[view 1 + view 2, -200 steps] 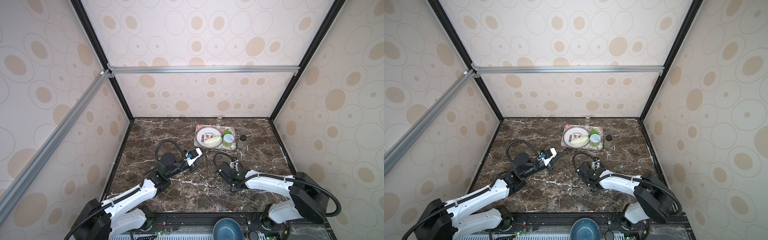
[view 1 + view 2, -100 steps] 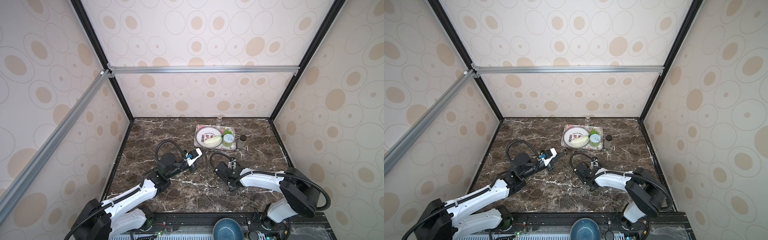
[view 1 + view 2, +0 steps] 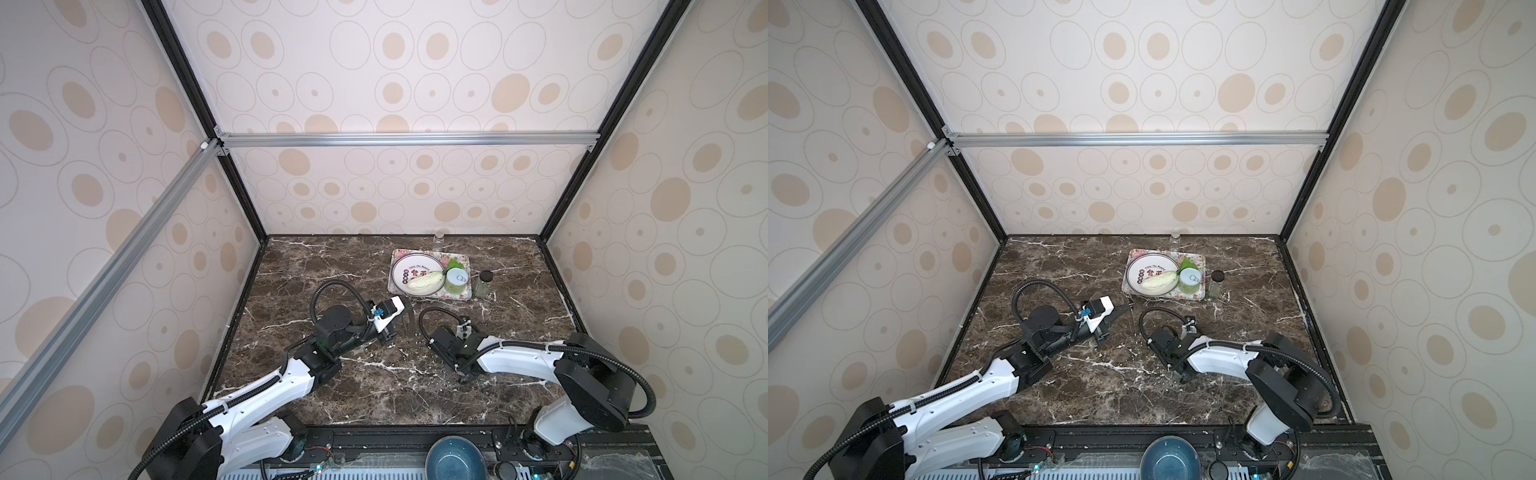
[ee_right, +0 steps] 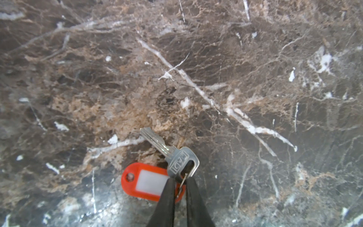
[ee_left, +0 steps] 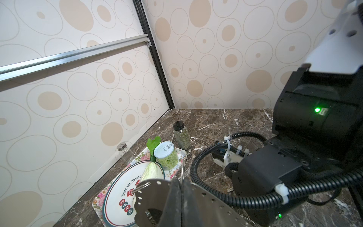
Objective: Attach keys to a key ring
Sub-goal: Pick up the key from the center of the table.
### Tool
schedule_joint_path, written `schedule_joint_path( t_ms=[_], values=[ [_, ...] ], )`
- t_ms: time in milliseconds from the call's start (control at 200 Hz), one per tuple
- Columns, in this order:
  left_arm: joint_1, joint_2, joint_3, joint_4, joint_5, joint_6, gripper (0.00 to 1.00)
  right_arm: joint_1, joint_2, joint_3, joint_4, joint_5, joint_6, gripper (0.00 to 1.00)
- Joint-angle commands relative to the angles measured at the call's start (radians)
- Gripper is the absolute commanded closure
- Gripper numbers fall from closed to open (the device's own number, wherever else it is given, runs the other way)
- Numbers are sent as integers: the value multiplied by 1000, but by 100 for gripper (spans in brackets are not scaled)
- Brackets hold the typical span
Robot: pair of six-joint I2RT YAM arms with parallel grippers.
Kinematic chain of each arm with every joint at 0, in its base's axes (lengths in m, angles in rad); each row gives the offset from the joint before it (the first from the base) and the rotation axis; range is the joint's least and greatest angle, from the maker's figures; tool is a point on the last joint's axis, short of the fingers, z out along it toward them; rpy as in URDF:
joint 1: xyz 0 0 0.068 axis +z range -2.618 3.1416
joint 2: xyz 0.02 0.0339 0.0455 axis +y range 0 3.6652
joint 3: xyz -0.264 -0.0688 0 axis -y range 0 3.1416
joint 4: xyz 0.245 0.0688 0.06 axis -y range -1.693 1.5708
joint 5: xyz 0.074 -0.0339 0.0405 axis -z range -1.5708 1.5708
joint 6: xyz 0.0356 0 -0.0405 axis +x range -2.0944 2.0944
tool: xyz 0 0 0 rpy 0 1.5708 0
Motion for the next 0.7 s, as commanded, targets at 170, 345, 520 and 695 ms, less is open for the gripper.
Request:
schedule_joint_path(
  t_ms=[170,345,520,695],
  values=[
    [-6,-24,7,62,3,-11,100,5,-11,-11,-30,16,17,89],
    [-6,-24,7,62,4,-10,100,6,-14,-5,-41,26,13,95],
    [-6,-24,6,62,2,-9,100,5,-41,-4,-62,39,5,100],
    [-5,-22,7,63,4,-9,100,6,-107,-17,-74,66,-16,100]
  ],
)
